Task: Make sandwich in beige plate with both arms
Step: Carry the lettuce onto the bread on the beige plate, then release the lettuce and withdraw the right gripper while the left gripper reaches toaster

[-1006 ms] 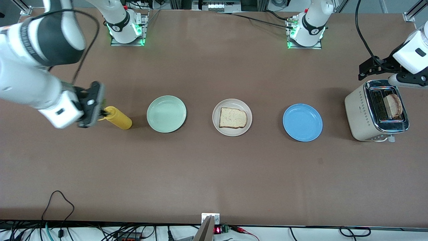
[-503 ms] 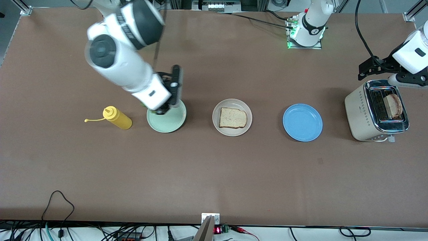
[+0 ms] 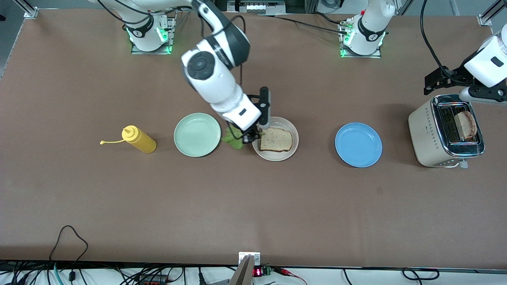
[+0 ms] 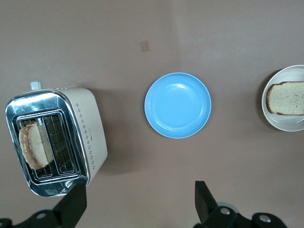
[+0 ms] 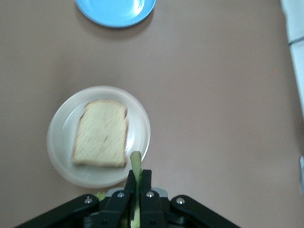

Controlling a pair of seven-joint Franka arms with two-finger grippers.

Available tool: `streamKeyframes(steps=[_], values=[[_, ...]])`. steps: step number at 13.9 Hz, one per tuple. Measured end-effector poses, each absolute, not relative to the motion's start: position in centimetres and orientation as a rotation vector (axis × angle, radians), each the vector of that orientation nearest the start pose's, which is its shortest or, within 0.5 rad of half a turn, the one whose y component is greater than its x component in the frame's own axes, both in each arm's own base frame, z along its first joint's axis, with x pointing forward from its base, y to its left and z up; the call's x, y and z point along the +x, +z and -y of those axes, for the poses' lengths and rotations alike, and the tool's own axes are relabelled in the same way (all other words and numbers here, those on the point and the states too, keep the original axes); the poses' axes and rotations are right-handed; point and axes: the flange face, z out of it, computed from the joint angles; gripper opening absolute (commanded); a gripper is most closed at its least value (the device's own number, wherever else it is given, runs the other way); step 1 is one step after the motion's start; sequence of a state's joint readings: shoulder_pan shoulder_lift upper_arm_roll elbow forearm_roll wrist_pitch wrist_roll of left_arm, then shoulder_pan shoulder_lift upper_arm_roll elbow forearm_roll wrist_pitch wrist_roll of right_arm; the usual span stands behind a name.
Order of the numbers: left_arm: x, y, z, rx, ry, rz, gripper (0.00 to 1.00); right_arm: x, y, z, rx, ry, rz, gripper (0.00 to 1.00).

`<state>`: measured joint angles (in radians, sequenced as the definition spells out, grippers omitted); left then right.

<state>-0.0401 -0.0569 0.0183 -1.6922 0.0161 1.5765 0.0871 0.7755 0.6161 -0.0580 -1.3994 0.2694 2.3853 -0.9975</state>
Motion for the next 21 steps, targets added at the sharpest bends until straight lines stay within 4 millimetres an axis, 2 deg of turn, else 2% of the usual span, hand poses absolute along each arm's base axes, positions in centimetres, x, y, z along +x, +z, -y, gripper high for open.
streamKeyframes(steps=[2, 4, 7, 9, 10, 11, 14, 17, 19, 21], values=[[53.4, 59.9, 1.0, -3.122, 0.093, -0.172, 1.0, 54.6, 35.5, -53.2, -2.091, -0.663, 2.067, 0.0], [53.4, 59.9, 1.0, -3.122, 0.093, -0.172, 1.0, 53.7, 32.4, -54.8, -2.103, -0.705, 2.048, 0.0], [53.4, 59.9, 1.0, -3.122, 0.093, -0.171, 1.0, 53.2, 28.8, -55.5, -2.112, -0.705, 2.051, 0.0], [53.4, 59.9, 1.0, -3.122, 0.093, -0.171, 1.0, 53.2, 27.0, -55.4, -2.131, -0.681, 2.041, 0.1], [53.4, 59.9, 1.0, -3.122, 0.093, -0.172, 1.0, 52.9, 26.4, -55.6, -2.141, -0.675, 2.029, 0.2], [53.4, 59.9, 1.0, -3.122, 0.092, -0.172, 1.0, 52.4, 25.8, -56.0, -2.154, -0.665, 2.009, 0.99], [53.4, 59.9, 1.0, -3.122, 0.092, -0.172, 1.0, 50.6, 25.6, -57.7, -2.189, -0.65, 1.941, 1.0], [53.4, 59.9, 1.0, -3.122, 0.092, -0.172, 1.0, 50.7, 26.5, -57.7, -2.219, -0.653, 1.898, 1.0], [53.4, 59.9, 1.0, -3.122, 0.093, -0.172, 1.0, 52.0, 28.3, -56.6, -2.253, -0.611, 1.875, 1.0], [53.4, 59.9, 1.0, -3.122, 0.092, -0.172, 1.0, 54.0, 32.2, -54.0, -2.309, -0.519, 1.805, 1.0]])
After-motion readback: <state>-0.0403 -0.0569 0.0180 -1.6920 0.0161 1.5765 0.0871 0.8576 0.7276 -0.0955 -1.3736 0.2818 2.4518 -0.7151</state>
